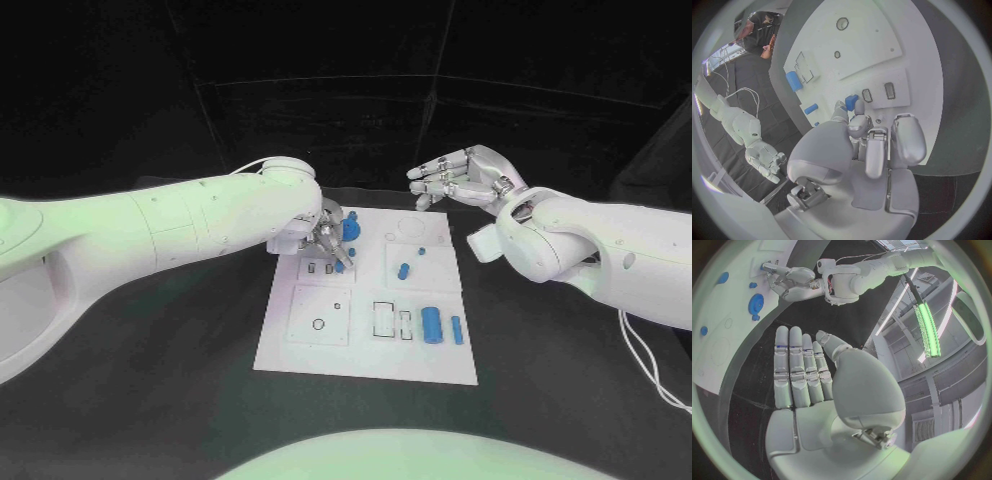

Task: Assemble the parts on the task board

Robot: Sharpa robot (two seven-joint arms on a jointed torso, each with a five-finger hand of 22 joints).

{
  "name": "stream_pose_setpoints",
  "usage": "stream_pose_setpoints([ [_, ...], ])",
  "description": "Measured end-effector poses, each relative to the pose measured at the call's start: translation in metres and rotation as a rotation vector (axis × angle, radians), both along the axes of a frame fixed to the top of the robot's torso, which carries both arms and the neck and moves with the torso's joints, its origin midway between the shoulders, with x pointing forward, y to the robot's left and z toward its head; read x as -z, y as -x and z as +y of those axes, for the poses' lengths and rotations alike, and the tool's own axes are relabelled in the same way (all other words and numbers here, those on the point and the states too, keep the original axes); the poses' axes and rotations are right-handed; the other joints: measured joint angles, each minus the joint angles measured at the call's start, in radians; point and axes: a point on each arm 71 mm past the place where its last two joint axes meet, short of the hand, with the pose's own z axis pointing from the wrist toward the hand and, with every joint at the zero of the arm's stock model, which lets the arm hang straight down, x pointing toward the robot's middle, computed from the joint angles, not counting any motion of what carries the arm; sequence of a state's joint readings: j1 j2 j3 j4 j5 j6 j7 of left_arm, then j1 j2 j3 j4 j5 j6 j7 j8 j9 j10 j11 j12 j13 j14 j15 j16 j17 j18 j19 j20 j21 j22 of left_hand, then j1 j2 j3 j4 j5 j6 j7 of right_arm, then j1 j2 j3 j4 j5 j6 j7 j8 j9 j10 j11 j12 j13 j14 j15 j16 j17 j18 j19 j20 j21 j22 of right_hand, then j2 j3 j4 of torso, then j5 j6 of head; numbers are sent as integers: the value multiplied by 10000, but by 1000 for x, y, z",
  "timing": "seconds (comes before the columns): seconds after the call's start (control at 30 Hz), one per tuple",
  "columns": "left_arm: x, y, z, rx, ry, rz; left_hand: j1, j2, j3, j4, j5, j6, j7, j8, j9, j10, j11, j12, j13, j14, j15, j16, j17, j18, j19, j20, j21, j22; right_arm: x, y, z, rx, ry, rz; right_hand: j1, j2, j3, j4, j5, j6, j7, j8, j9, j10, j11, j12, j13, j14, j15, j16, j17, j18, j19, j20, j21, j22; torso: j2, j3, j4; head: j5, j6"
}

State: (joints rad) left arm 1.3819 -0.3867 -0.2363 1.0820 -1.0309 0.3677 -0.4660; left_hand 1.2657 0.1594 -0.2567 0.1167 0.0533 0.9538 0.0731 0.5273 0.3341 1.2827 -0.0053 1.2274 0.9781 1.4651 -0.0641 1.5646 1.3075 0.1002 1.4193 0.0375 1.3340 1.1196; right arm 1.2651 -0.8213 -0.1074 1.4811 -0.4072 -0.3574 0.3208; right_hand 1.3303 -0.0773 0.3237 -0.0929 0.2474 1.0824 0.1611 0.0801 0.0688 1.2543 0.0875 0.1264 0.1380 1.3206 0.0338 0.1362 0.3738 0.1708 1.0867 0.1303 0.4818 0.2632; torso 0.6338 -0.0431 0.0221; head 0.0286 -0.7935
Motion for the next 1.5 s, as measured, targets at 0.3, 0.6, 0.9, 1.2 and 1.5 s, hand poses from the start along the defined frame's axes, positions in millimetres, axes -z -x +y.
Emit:
stream_pose_setpoints([
  [0.3,0,-1,-1,9,62,-27,641,370,861,-468,-2,-145,-105,4,69,-55,-54,0,12,33,-41,0,0,-1,0,0,0,23,0,-1,0,10,11,14,0,0,0,0,35,0,0,0,0,0,0,0,-18,37,-37,0,-19,0,0,0,-58,0,0,2,-1,-7,-23],
  [0.6,-2,-1,0,43,286,-76,1364,502,1782,-667,-22,-369,-70,-71,44,-181,-68,-292,-88,6,-80,0,0,0,-36,-34,0,43,1,-1,0,30,27,26,0,0,-29,-29,108,0,0,1,0,0,0,1,-51,36,-37,-64,-59,0,36,-36,-58,-29,0,3,0,-3,-35],
  [0.9,0,2,12,-232,747,12,-442,-719,5244,-758,234,-367,-11,206,321,-87,17,-386,-137,2,-75,0,0,-90,-35,36,0,56,1,-2,-1,66,54,40,1,0,-29,-29,179,0,0,-39,1,36,36,1,-70,36,-36,-116,-77,0,70,-2,-58,-37,-8,10,20,25,-42],
  [1.2,-3,8,24,-858,1526,-241,-1643,-1661,7987,-1001,326,-367,-9,662,687,-10,-25,-444,-209,0,-73,0,0,-89,-35,36,-1,75,1,-3,-3,121,99,55,1,0,-29,-28,227,0,0,-39,1,36,37,-39,-98,71,0,-152,-107,0,70,-1,-96,-49,-20,16,46,54,2],
  [1.5,-3,16,34,-1730,2348,-655,-1821,-1839,8254,-986,512,-317,-34,809,820,27,-55,-444,-151,0,-72,0,0,-89,-35,36,-1,118,2,-3,-5,163,133,72,1,0,-28,-28,227,0,0,-39,0,36,36,-39,-110,71,0,-153,-118,0,69,-1,-96,-61,-41,35,89,91,-5],
])
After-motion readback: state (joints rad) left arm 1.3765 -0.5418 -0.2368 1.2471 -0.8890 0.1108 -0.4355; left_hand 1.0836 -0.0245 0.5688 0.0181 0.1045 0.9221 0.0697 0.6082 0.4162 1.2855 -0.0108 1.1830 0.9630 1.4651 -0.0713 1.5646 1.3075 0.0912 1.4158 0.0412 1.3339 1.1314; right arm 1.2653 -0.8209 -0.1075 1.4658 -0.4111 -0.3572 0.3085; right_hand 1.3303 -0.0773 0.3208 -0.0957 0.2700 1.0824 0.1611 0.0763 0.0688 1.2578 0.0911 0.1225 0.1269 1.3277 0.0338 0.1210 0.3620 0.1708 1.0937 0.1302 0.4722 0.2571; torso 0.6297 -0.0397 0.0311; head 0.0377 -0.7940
